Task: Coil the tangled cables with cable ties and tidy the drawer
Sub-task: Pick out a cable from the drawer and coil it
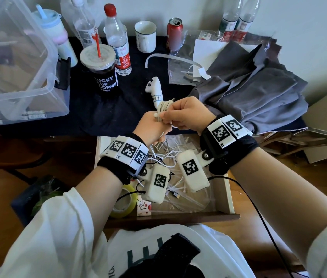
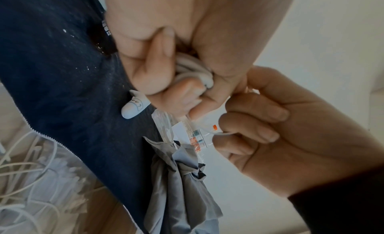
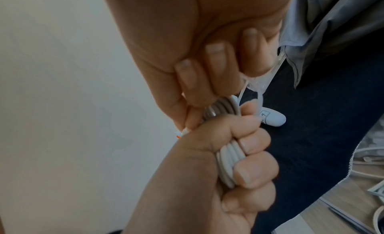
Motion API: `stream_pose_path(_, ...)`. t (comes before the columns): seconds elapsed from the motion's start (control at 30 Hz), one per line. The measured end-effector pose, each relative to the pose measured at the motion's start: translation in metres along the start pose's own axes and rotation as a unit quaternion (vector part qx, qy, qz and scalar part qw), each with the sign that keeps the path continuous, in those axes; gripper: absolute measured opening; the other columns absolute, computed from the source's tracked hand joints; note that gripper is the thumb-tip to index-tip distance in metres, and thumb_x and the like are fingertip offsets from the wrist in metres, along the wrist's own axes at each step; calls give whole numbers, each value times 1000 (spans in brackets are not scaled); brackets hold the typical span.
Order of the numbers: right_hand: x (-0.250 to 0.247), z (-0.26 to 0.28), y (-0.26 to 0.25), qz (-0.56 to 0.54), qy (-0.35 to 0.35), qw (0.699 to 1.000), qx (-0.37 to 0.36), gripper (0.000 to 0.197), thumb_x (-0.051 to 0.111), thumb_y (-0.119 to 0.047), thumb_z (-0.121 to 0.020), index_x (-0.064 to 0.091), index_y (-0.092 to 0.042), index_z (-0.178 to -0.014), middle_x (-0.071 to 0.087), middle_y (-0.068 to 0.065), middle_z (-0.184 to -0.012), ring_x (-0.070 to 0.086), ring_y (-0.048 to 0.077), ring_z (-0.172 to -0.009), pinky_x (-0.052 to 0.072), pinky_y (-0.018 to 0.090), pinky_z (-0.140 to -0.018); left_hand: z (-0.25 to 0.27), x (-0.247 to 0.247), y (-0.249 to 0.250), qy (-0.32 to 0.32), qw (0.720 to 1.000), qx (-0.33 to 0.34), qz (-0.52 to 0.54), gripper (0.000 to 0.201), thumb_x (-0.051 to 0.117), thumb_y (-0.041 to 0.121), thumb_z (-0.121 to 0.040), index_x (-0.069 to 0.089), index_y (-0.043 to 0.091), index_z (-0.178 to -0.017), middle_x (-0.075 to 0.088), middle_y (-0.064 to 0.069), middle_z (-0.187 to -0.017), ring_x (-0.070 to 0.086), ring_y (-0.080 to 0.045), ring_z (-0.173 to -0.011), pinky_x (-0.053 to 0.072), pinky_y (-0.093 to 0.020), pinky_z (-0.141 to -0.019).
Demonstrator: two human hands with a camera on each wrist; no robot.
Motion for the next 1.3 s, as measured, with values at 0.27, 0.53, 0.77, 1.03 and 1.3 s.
stream_pose_path(0.27,0,0,2,14,53,998,-27,24,75,-11,-77,52,-12,-84,63,1,-48,58,13,-41,51,24,-43,-1,1,-4,-80,995,1,-56,23,42,1,-93,45,12,-73,39,-3,-55,33,-5,-27,23,-13,-29)
stream_pose_path(0.53,5,-1,-6,255,14,966,-44,19,69,-26,-82,63,-29,-64,64,-6,-55,61,12,-50,52,18,-56,-2,5,-11,-91,990,7,-103,25,49,-4,-85,55,18,-75,51,6,-67,40,-10,-48,31,-18,-37)
stream_pose_path(0.77,11,-5,1,277,32,959,-54,14,65,-24,-84,60,-26,-72,66,-5,-69,64,10,-68,53,27,-75,2,1,-12,-92,990,-13,-109,32,46,-8,-85,41,17,-65,38,3,-58,34,-3,-28,24,-10,-31)
stream_pose_path(1.03,5,-4,6,209,18,978,-22,7,73,-23,-78,71,-27,-73,64,-9,-55,60,2,-57,49,17,-57,4,7,-12,-99,987,-34,-125,17,45,-5,-86,53,10,-85,42,2,-66,36,-10,-45,28,-12,-30)
stream_pose_path(1.3,2,-5,4,208,83,968,-116,5,74,-15,-76,69,-16,-74,52,1,-92,46,4,-69,40,17,-70,-2,2,-17,-152,981,-63,-99,22,47,-6,-85,44,8,-68,38,-6,-57,36,-8,-33,22,-11,-32)
Point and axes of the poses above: each hand's wrist, its own z-axis away from the middle knuckle, its own x-axis out of the palm, y = z × x, the point moved 2 cm from there along -z, towards the middle knuckle
